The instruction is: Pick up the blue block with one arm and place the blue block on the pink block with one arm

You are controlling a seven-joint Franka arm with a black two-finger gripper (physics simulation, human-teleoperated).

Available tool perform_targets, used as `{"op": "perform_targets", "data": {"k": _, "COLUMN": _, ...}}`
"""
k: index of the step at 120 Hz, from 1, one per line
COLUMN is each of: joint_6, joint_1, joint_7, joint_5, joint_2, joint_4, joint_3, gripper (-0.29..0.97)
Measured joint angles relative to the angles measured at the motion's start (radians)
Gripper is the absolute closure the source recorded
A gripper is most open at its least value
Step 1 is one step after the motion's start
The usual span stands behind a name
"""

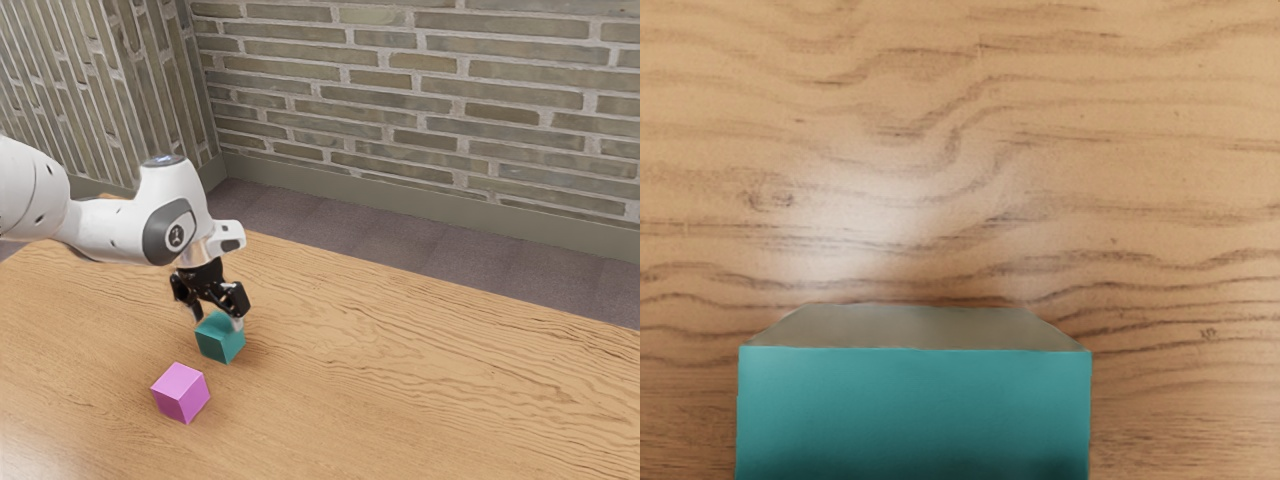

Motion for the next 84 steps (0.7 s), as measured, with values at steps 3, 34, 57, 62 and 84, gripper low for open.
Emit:
{"op": "perform_targets", "data": {"k": 3, "joint_6": 0.001, "joint_1": 0.001, "joint_7": 0.001, "joint_5": -0.002, "joint_2": 0.002, "joint_4": 0.001, "joint_3": 0.000, "gripper": 0.00}}
{"op": "perform_targets", "data": {"k": 34, "joint_6": 0.004, "joint_1": 0.003, "joint_7": 0.014, "joint_5": -0.031, "joint_2": 0.037, "joint_4": -0.012, "joint_3": 0.000, "gripper": 0.00}}
{"op": "perform_targets", "data": {"k": 57, "joint_6": 0.010, "joint_1": 0.004, "joint_7": 0.024, "joint_5": -0.043, "joint_2": 0.067, "joint_4": -0.005, "joint_3": 0.000, "gripper": 0.00}}
{"op": "perform_targets", "data": {"k": 62, "joint_6": 0.016, "joint_1": 0.004, "joint_7": 0.027, "joint_5": -0.044, "joint_2": 0.071, "joint_4": -0.004, "joint_3": 0.001, "gripper": 0.00}}
{"op": "perform_targets", "data": {"k": 84, "joint_6": 0.040, "joint_1": 0.004, "joint_7": 0.036, "joint_5": -0.043, "joint_2": 0.078, "joint_4": -0.003, "joint_3": 0.000, "gripper": 0.13}}
